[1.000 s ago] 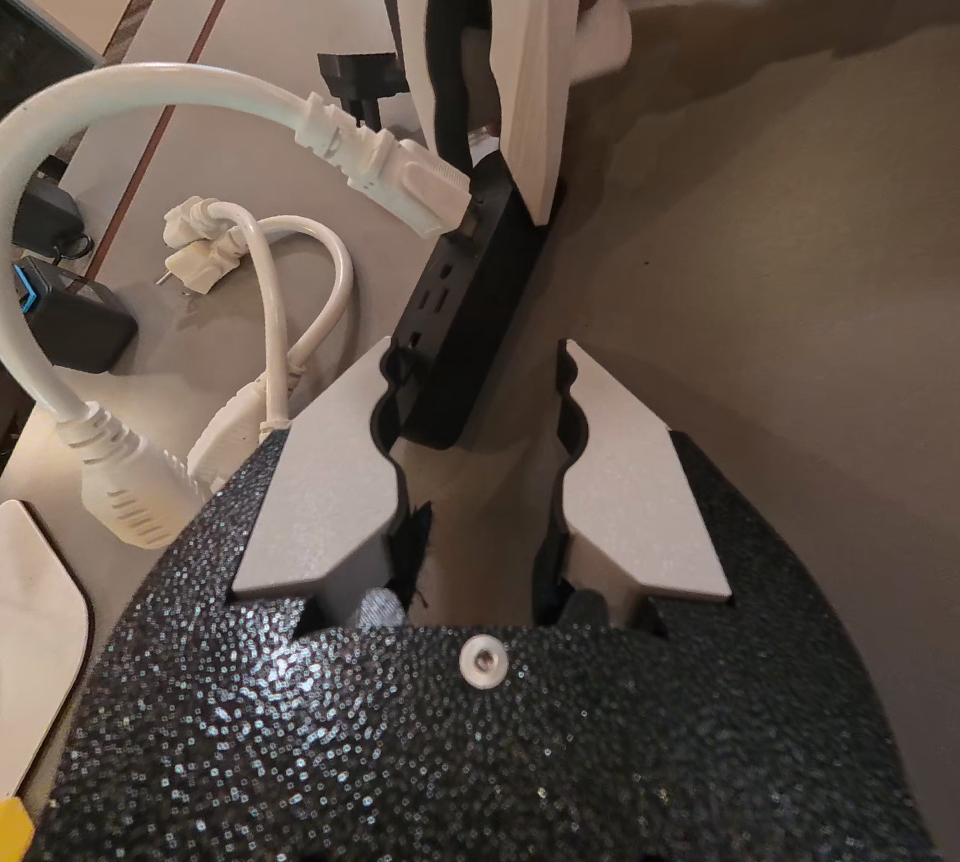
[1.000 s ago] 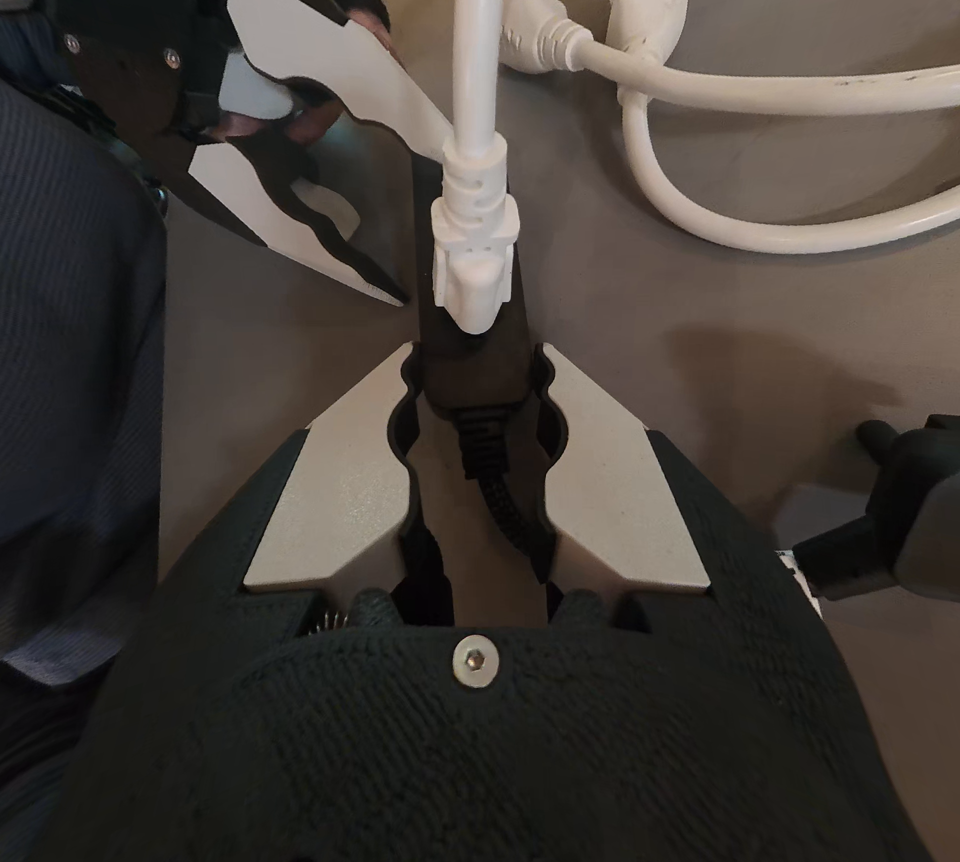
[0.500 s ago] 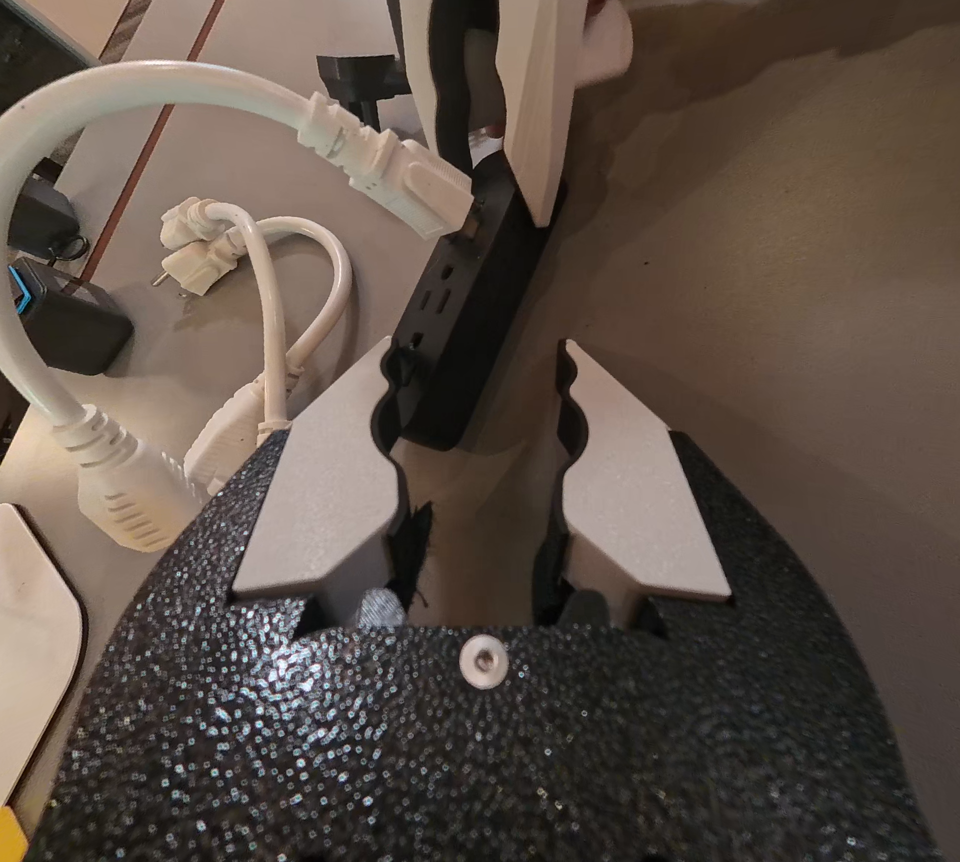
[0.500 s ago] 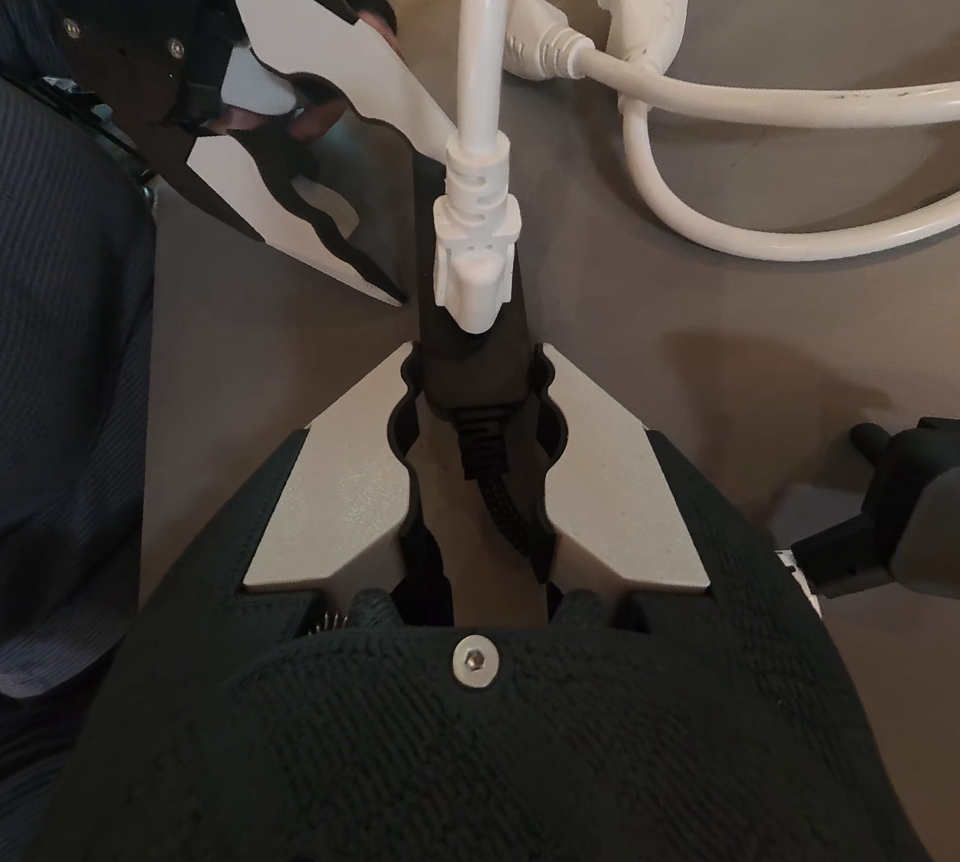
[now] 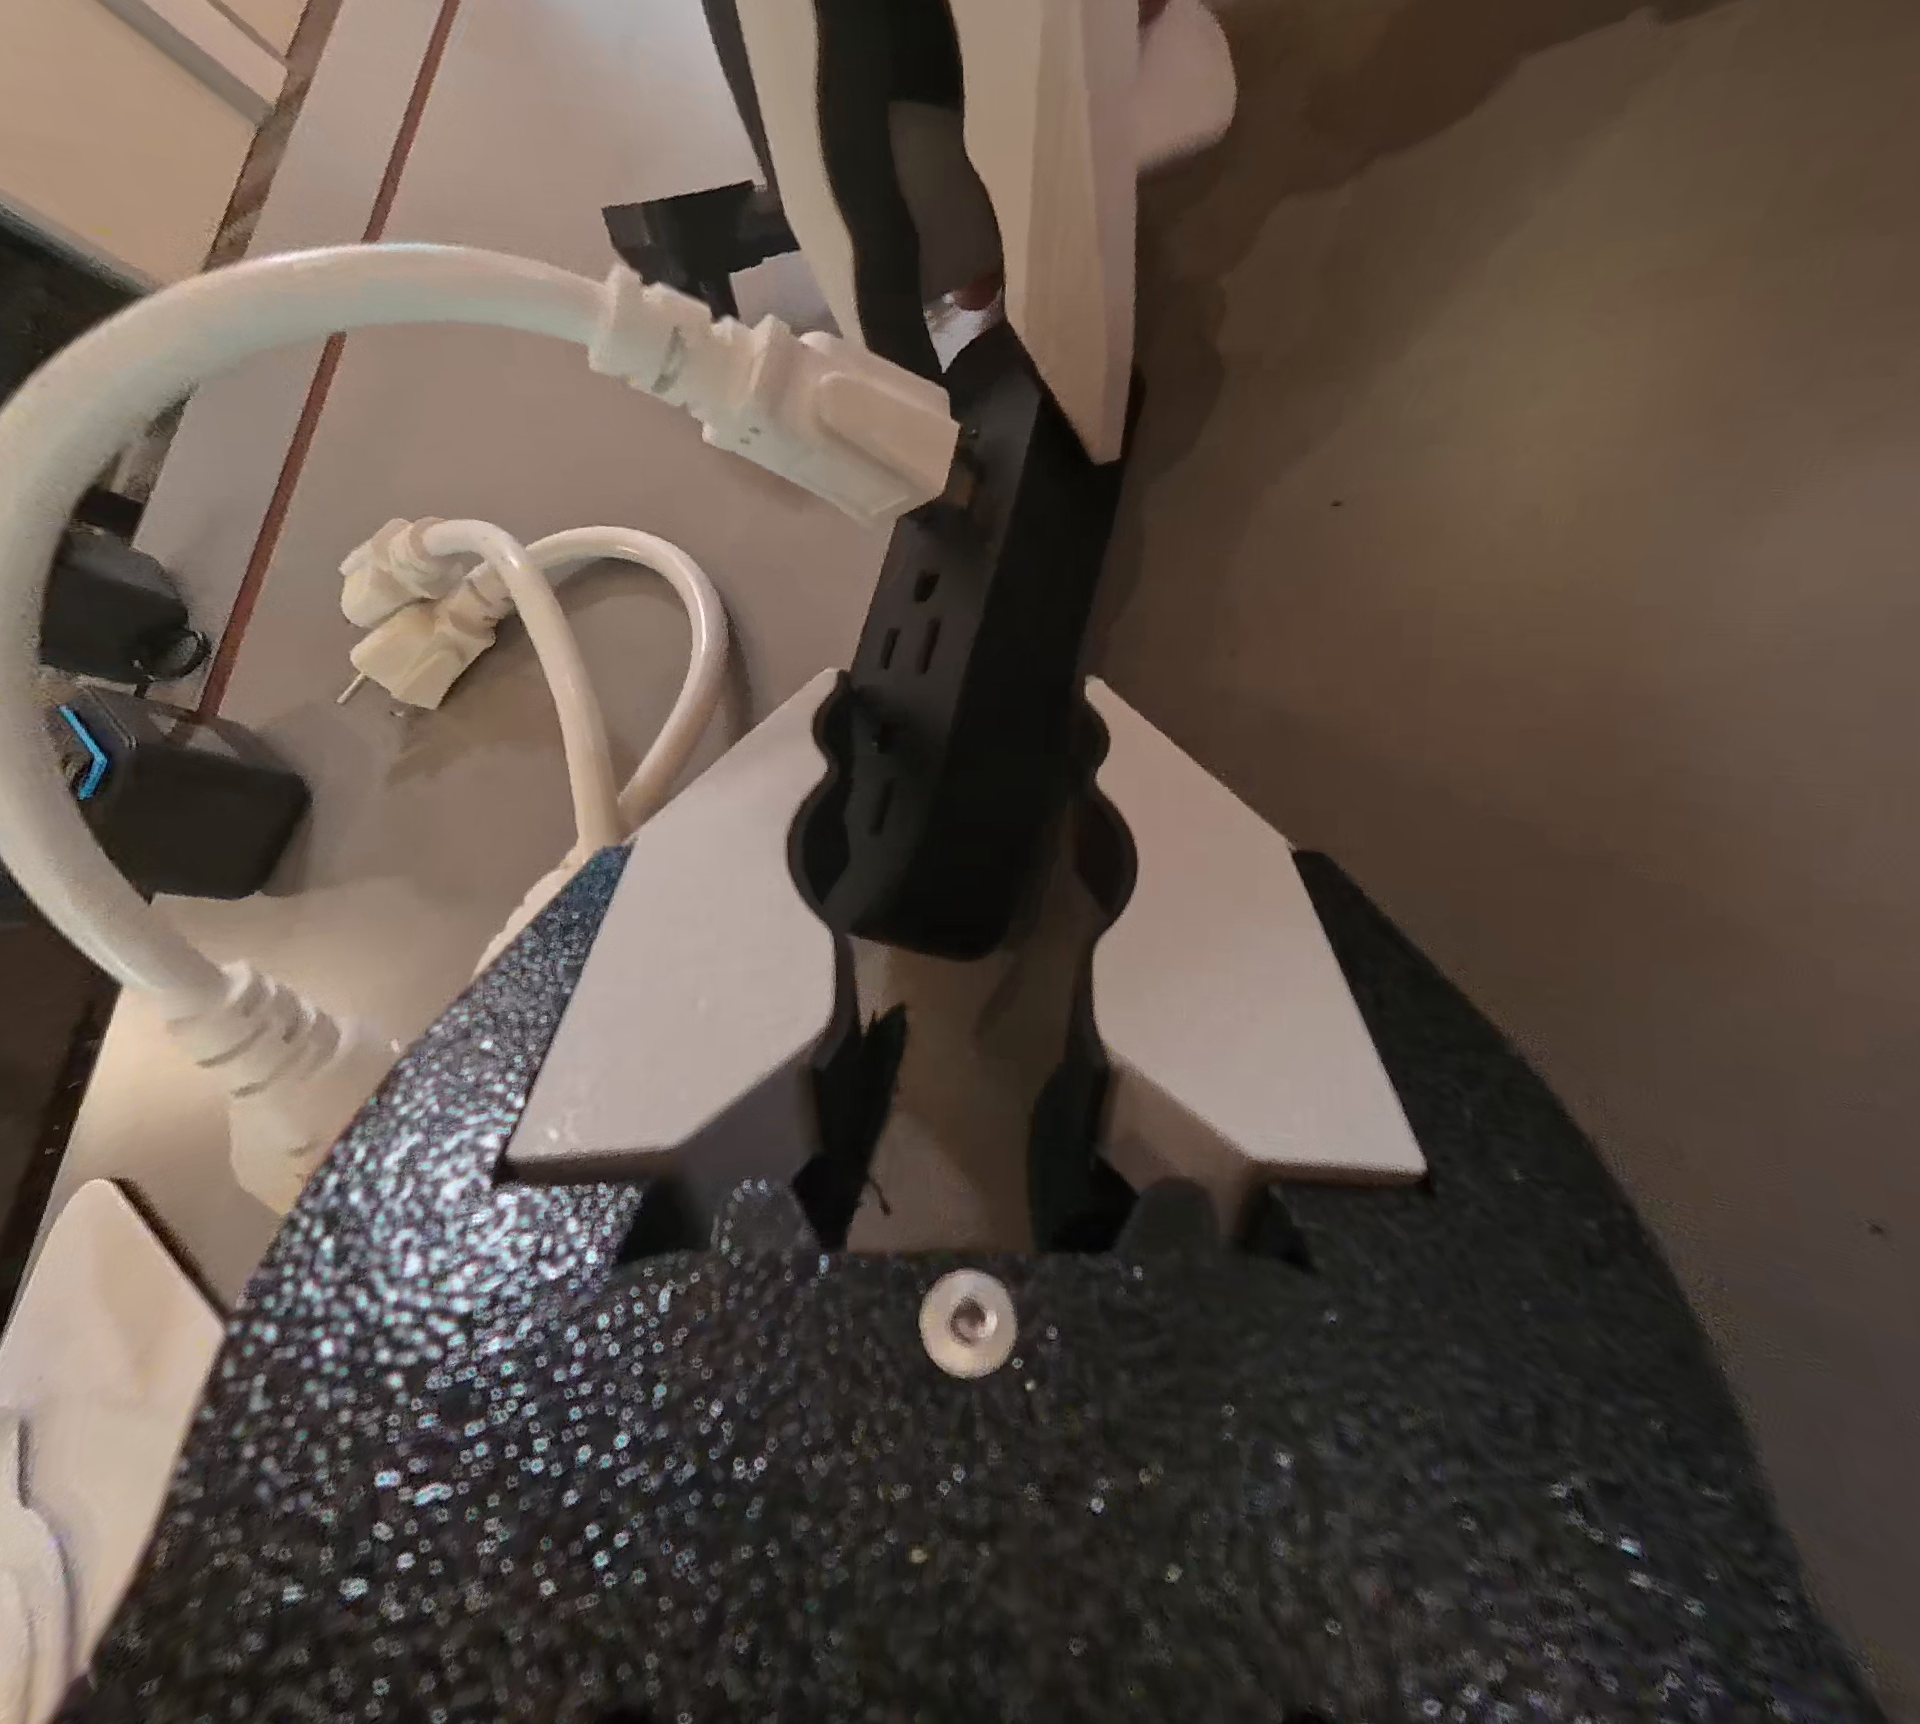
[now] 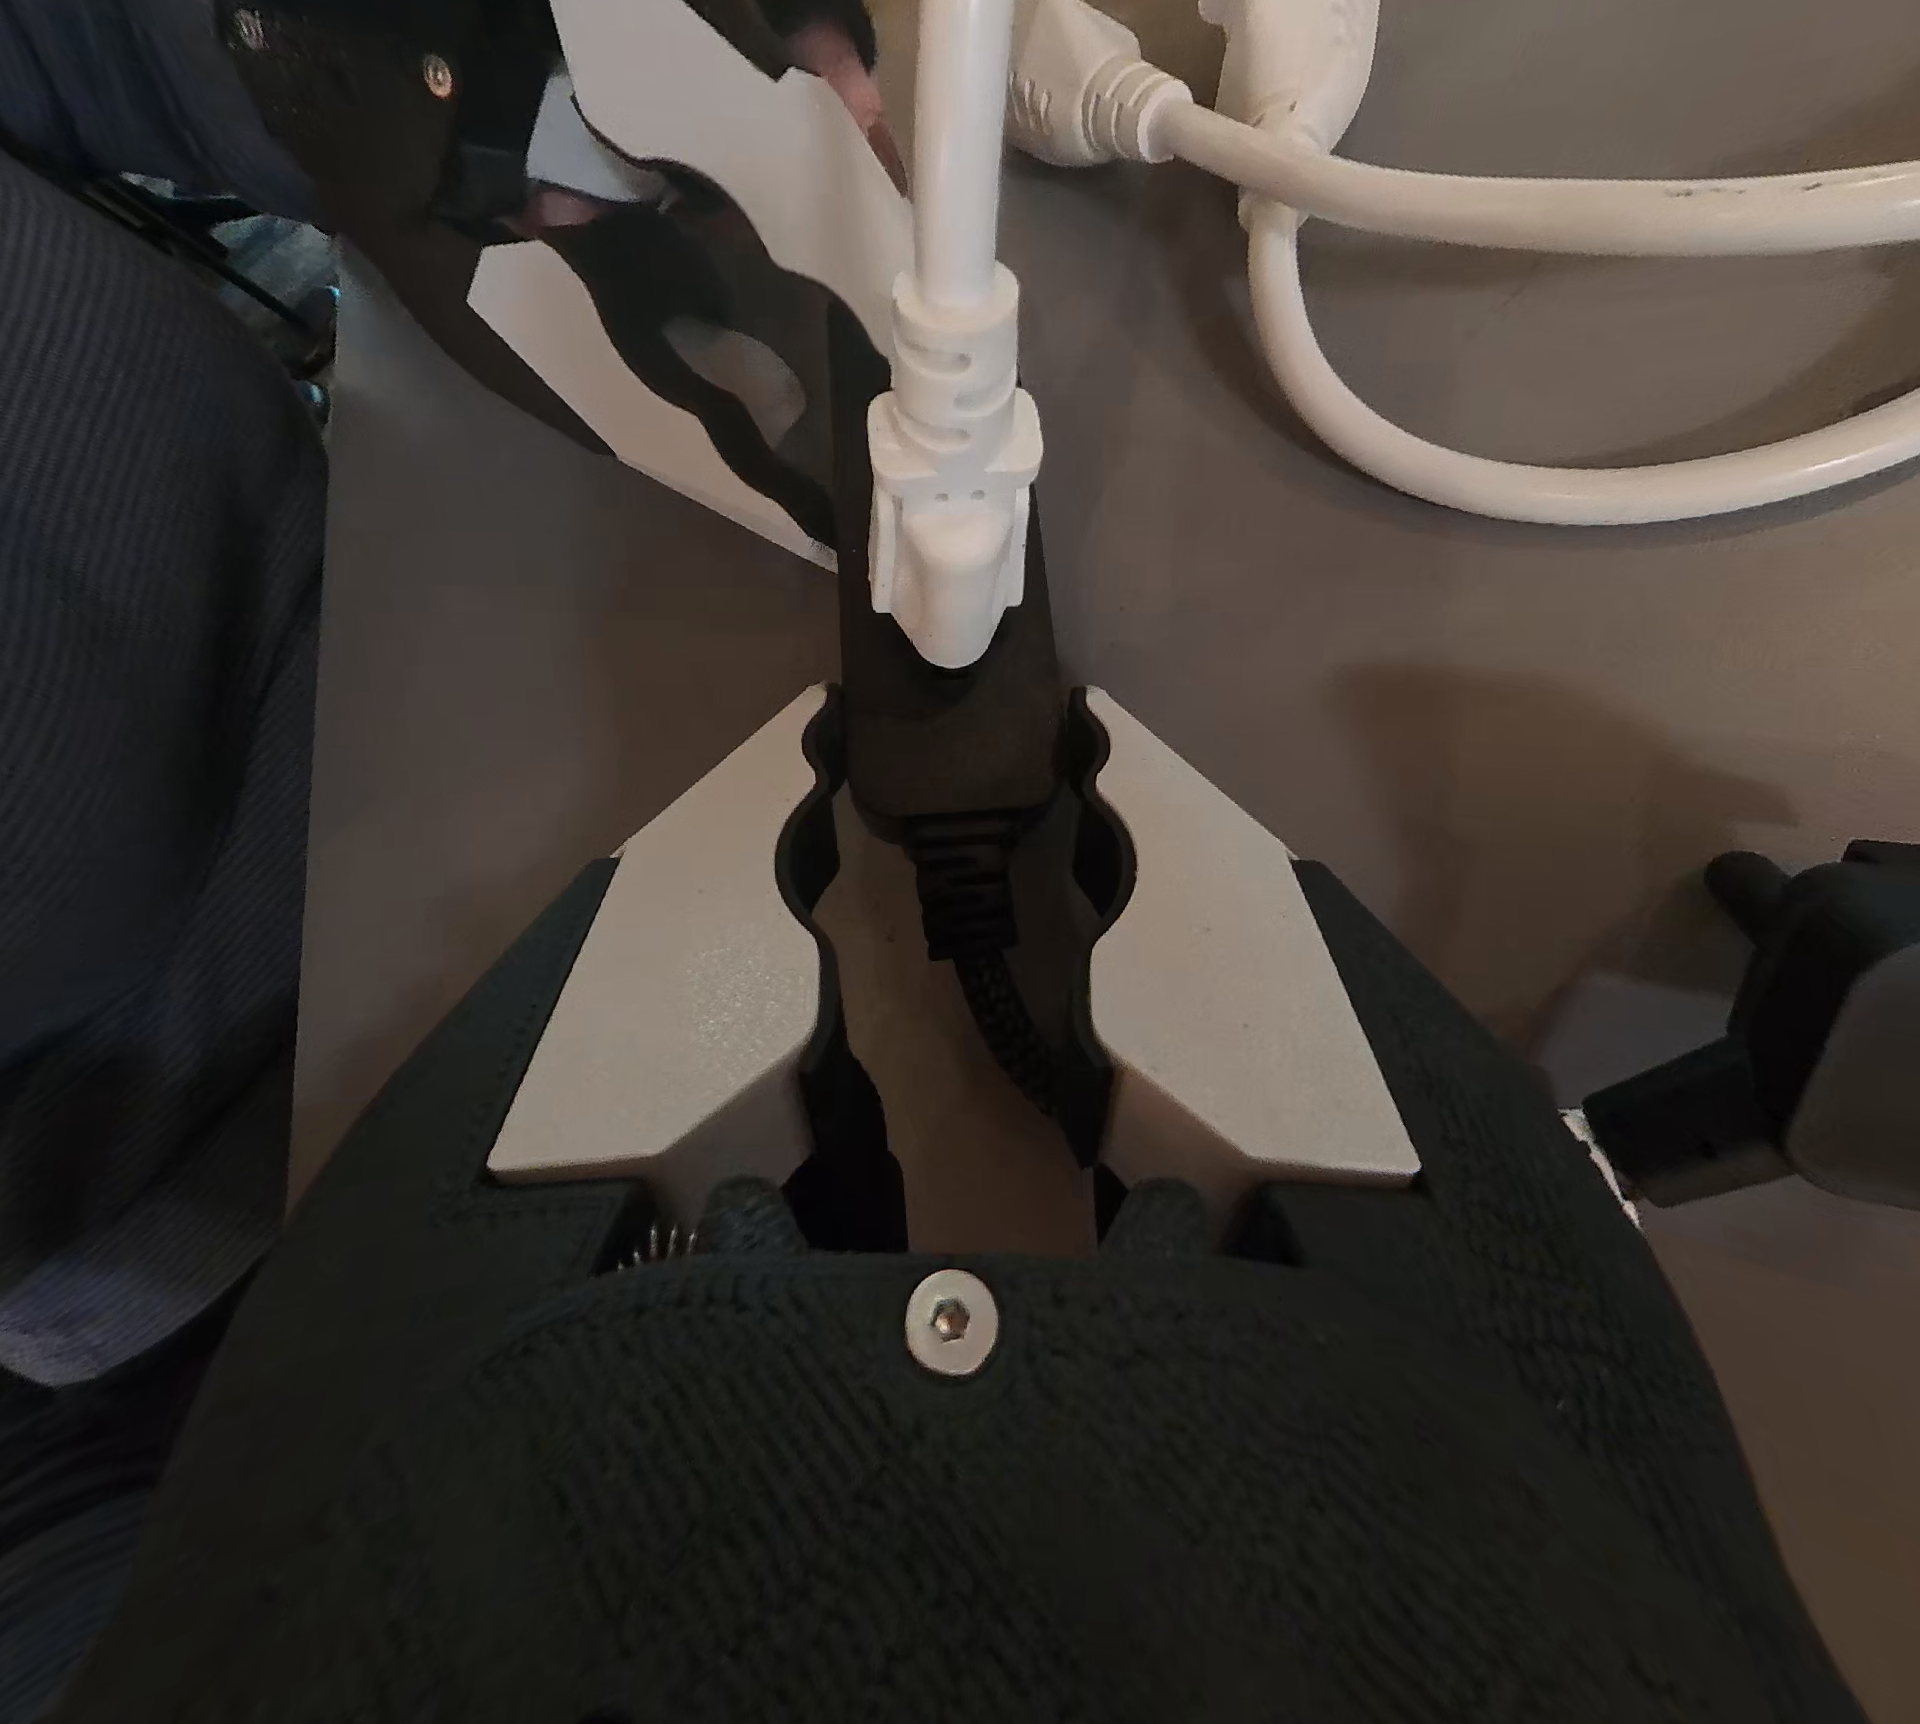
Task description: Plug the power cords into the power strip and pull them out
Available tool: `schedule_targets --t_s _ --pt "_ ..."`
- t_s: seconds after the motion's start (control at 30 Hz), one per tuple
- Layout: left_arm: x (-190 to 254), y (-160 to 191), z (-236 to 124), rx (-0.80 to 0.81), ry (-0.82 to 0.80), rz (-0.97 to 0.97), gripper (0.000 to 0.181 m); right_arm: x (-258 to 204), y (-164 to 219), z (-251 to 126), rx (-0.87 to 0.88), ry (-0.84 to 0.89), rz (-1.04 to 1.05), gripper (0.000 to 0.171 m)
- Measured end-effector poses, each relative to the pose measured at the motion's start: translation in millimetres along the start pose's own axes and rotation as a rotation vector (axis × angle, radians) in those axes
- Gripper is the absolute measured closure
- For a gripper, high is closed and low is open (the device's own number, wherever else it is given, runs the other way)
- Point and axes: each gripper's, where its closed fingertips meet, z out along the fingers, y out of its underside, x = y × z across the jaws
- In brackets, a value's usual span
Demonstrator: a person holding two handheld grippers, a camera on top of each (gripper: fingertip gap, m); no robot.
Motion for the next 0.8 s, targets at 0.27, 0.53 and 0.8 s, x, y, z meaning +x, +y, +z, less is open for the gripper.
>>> schedule_targets --t_s 0.27,0.53,0.8 --pt "-2.4 -0.9 -0.3 -0.021 0.123 -0.01 0.145 13.3 -38.2 -9.6 0.262 -0.003 0.134 0.118" --pt "-2.6 -0.9 -0.3 -0.023 0.143 -0.048 0.145 12.7 -52.2 -1.5 0.282 0.063 0.078 0.144" --pt "-0.7 -3.5 0.3 -0.024 0.169 -0.148 0.146 13.1 -47.9 -4.6 0.28 0.133 0.075 0.144"
